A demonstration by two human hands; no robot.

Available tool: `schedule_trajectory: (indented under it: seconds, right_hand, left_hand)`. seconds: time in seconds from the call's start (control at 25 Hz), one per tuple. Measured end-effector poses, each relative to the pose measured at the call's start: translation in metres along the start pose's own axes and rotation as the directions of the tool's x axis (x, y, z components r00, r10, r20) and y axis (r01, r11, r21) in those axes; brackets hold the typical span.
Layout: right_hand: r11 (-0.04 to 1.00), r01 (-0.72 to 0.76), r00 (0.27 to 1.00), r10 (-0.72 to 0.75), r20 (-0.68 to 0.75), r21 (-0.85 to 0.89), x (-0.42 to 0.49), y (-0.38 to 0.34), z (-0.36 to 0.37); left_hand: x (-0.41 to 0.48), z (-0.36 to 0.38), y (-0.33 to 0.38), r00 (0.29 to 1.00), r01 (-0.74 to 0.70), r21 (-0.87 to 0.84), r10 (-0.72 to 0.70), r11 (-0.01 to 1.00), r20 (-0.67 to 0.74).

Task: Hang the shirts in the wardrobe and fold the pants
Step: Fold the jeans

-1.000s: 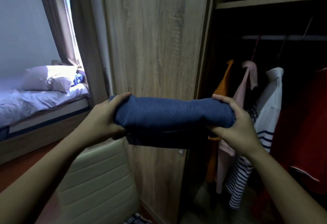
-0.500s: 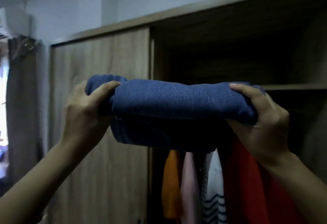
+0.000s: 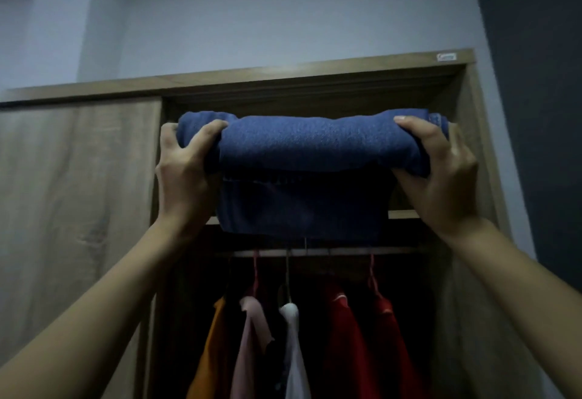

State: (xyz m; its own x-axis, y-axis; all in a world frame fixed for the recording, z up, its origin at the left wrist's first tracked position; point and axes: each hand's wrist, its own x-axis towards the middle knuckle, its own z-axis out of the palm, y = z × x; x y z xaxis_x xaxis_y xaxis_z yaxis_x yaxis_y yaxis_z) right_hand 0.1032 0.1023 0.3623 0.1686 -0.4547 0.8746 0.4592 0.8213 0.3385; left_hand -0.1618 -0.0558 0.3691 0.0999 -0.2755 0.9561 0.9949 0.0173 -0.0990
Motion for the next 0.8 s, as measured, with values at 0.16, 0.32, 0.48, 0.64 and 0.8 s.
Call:
schedule_trajectory:
  seconds: [0.16,0.32,0.48,0.64,0.8]
  right_hand:
    - [0.992,0.073,0.989,-0.085,-0.122,-0.104,0.019,0.044,0.022]
    - [0.976,0.122,0.983,-0.143,-0.110,-0.183,0.018,0.088,0.052]
    - [0.975,0.094,0.980,-0.056,0.190,-0.203,-0.031,0.128,0.079]
    - [0.992,-0.008,0.905,0.062,0.421,-0.128,-0.060,0.135,0.080]
    - [0.898,0.028,0.887,0.180,0.426,-0.439,-0.053,0.134,0.080]
  left_hand:
    - [0.028,0.063,0.002,0.980,0.181,-0.381,-0.197,0.906,-0.001]
    - [0.028,0.108,-0.006,0.993,-0.025,-0.068,0.017,0.997,-0.119]
    - [-0.014,0.160,-0.025,0.950,0.210,0.030,-0.211,0.977,0.230]
    - [-0.053,0.170,-0.028,0.880,0.220,0.188,-0.278,0.957,0.386]
    - [-0.046,0.167,-0.035,0.912,0.017,0.313,-0.143,0.950,0.384]
